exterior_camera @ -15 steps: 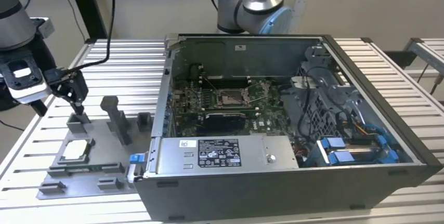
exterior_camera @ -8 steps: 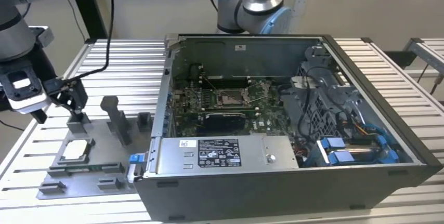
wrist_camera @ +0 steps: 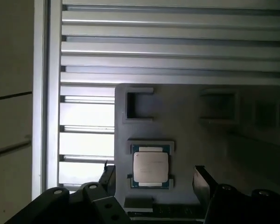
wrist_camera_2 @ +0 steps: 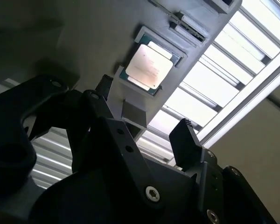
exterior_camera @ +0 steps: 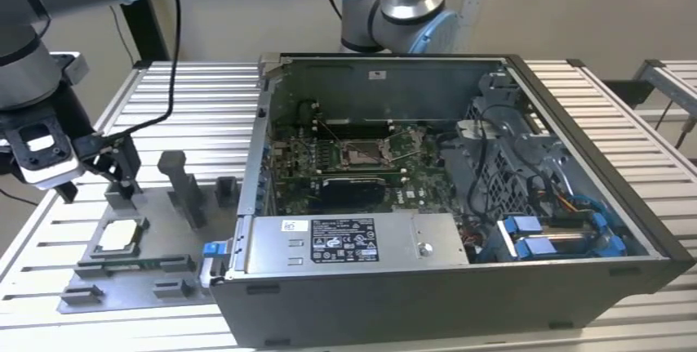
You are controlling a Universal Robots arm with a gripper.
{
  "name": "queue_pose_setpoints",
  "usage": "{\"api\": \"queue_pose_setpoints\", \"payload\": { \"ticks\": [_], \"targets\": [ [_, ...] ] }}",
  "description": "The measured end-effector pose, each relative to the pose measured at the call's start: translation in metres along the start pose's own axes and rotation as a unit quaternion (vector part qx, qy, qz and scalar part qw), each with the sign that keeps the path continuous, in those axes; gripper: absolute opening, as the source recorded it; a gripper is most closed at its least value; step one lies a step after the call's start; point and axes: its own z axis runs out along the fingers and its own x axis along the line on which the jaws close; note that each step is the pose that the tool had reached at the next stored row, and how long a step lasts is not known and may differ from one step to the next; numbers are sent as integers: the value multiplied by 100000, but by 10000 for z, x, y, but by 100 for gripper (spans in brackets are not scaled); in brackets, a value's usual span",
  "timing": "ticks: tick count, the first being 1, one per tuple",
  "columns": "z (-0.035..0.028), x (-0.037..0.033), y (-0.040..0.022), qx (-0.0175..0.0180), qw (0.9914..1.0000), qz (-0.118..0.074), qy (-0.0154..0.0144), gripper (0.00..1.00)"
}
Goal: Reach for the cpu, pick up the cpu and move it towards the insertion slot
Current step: 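Pick up the cpu and move it towards the insertion slot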
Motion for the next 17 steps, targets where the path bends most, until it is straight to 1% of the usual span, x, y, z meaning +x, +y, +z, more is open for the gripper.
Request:
{"api": "queue_pose_setpoints", "payload": {
  "ticks": [11, 17],
  "targets": [
    [174, 0, -14, -6, 100000, -46, -9, 100],
    [269, 0, -50, -3, 100000, -49, -3, 100]
  ]
}}
